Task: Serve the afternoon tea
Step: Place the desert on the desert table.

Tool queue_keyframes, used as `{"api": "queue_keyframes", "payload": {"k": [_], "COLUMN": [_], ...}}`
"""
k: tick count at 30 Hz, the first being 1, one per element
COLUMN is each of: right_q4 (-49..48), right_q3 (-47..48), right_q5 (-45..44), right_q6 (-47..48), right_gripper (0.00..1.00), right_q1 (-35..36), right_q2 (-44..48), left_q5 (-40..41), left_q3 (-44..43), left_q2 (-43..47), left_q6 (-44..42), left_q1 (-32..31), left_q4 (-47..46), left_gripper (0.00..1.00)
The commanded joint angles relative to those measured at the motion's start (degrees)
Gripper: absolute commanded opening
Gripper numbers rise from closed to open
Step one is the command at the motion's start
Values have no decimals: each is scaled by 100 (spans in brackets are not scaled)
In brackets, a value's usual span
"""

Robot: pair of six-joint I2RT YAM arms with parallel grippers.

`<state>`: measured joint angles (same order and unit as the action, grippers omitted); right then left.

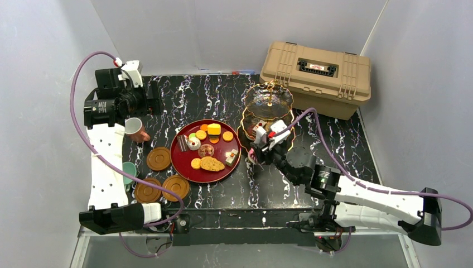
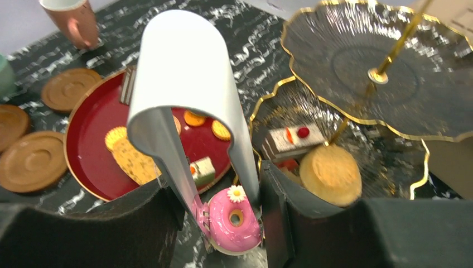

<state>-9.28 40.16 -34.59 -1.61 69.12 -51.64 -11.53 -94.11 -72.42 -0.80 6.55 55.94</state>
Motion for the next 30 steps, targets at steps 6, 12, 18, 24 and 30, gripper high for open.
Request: {"api": "queue_keyframes", "payload": {"k": [6, 12, 18, 24, 30], "right_q4": [911, 753, 54, -752, -1227], "right_q3": [-106, -287, -597, -965, -1136], "right_q5": [-1032, -1779, -1833, -1765, -1903], "right_q6": [-106, 46, 303, 299, 242], "right_gripper": [28, 28, 29, 28, 28], "right_q1": [14, -23, -440, -794, -889], "right_q2": [715, 617, 453, 402, 296], "left_q5": [-187, -192, -169, -139, -192], "left_q3": [-257, -326, -337, -328, -289], "left_q2": [0, -24, -9, 5, 10], "left_q6": [201, 240, 234, 206, 228], "left_q1": [31, 30, 29, 26, 24], "left_q4": [133, 135, 153, 158, 161], "left_gripper": [98, 98, 98, 98, 98]}}
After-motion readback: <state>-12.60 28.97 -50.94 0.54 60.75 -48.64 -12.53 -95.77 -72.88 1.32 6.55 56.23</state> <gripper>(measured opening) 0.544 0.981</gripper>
